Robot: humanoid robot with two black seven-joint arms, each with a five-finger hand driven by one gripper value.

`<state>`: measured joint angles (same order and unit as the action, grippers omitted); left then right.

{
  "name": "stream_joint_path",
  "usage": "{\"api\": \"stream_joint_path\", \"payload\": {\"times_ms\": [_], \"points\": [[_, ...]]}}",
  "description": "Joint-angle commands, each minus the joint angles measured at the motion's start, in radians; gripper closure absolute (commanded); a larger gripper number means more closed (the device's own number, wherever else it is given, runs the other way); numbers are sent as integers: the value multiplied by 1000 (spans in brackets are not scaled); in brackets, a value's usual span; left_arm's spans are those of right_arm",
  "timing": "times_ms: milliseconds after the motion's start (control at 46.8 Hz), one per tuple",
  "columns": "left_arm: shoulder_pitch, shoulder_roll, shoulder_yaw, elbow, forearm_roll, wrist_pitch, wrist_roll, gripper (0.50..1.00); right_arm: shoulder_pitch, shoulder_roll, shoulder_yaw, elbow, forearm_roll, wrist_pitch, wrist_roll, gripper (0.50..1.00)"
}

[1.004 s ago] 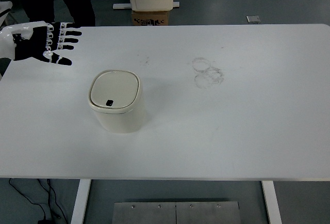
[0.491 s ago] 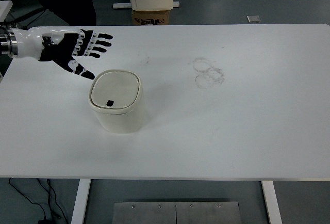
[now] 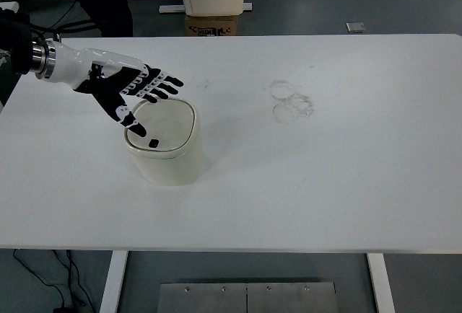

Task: Open trash can
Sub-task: 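Press the left hand fingers down on the lid's front button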

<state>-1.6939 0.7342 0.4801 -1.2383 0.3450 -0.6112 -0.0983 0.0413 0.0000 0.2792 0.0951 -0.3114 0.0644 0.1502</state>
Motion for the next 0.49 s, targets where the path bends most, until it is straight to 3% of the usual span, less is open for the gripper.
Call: {"api": "stream_joint_path", "payload": {"times_ms": [0, 171, 470], "points": [[-41, -16, 49, -18, 0, 0, 0, 500, 0, 0, 0, 0, 0, 0, 0, 509], [-133, -33, 103, -53, 0, 0, 9, 500, 0, 0, 0, 0, 0, 0, 0, 509], [-211, -48, 104, -73, 0, 0, 134, 500, 0, 0, 0, 0, 0, 0, 0, 509]]}}
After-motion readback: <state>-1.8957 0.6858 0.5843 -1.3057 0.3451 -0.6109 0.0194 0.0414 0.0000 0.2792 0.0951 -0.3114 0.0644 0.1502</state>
